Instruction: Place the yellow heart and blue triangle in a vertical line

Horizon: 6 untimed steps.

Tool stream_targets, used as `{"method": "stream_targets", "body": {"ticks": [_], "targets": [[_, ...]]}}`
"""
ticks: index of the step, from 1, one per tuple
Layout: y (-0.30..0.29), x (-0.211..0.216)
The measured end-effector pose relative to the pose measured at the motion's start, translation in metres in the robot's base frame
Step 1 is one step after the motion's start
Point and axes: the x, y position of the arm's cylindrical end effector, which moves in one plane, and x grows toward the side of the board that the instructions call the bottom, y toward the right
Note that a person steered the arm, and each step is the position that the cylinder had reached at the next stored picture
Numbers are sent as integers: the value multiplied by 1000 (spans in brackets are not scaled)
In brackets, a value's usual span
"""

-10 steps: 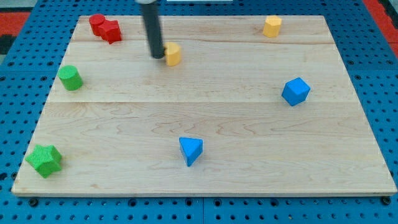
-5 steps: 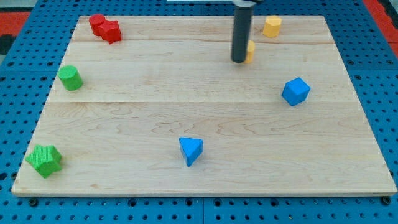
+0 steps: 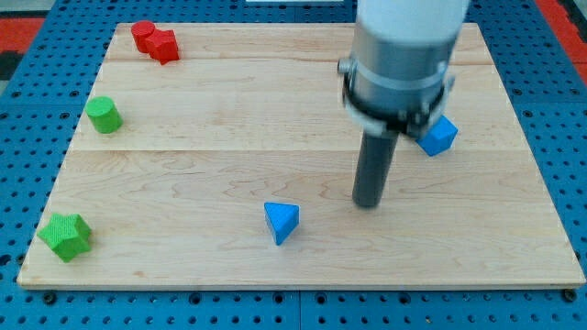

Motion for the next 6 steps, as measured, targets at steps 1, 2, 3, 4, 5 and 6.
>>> {"method": "stream_targets", "body": {"ticks": [1,2,3,4,5,6], "targets": [[-34,32],[-97,25],[-140,2],[-153,-20],[-103,-20],[-59,-26]]}}
